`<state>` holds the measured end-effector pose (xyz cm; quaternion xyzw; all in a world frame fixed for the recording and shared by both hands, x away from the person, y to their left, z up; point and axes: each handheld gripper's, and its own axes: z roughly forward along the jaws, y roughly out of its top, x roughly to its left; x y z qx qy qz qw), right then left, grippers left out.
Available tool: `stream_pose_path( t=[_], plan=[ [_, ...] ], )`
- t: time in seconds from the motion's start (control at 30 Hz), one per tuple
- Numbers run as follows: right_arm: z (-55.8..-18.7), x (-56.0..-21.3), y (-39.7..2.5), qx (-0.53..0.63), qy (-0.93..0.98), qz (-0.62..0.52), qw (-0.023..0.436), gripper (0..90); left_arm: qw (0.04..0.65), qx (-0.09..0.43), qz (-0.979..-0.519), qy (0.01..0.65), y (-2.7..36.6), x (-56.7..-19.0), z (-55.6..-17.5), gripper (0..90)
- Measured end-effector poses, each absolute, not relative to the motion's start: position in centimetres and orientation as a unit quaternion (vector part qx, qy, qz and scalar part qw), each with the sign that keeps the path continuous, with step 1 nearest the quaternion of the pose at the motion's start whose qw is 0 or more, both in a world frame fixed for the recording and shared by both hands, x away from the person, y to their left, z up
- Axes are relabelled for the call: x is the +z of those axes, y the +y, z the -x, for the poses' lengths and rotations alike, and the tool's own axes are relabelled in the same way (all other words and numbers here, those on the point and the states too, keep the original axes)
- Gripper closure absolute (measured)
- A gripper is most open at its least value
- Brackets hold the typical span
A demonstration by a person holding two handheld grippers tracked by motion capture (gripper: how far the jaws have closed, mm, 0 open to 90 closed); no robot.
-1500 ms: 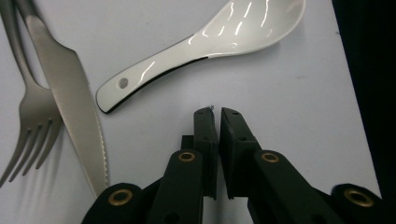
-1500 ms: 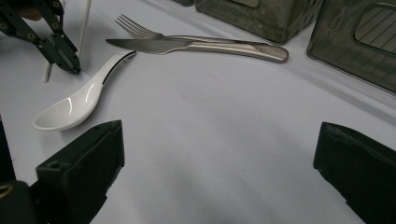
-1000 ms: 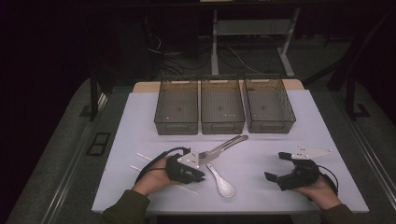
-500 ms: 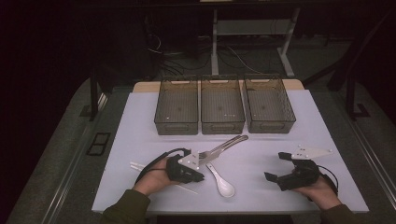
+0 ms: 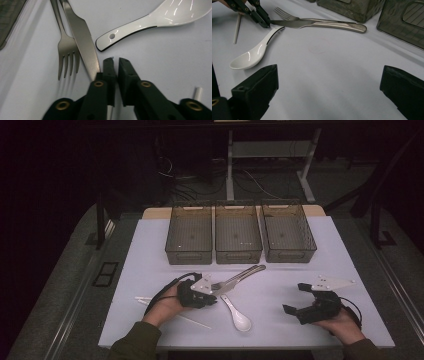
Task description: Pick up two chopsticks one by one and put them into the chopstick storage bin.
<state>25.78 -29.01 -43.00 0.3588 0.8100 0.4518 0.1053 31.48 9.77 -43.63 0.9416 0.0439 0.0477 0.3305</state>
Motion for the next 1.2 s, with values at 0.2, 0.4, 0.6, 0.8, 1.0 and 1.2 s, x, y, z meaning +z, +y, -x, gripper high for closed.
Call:
stream_pose_path(
  t=[0.2, 0.4, 0.6, 0.8, 1.0, 1.2],
  plan=[
    [-25.8, -43.0, -29.1, 0.454, 0.809, -0.359, 0.105, 1.9, 0.356, 0.031, -0.933, 0.041, 10.8, -42.0, -29.6, 69.6],
    [-25.8, -43.0, -29.1, 0.453, 0.809, -0.359, 0.106, 1.9, 0.358, 0.006, -0.933, 0.034, 11.7, -42.2, -27.2, 67.7],
    [-25.7, -42.9, -29.0, 0.453, 0.809, -0.359, 0.106, 1.9, 0.347, -0.012, -0.938, 0.017, 11.1, -42.9, -26.2, 71.5],
    [-25.7, -42.9, -29.1, 0.455, 0.808, -0.359, 0.106, 1.9, 0.329, -0.019, -0.944, -0.001, 10.3, -43.7, -26.1, 76.0],
    [-25.7, -42.9, -29.0, 0.454, 0.809, -0.357, 0.107, 1.9, 0.334, -0.024, -0.942, 0.0, 10.4, -43.9, -26.3, 84.3],
    [-25.7, -42.9, -29.0, 0.454, 0.809, -0.357, 0.107, 1.9, 0.342, -0.016, -0.939, 0.026, 10.1, -43.9, -26.9, 85.1]
  ],
)
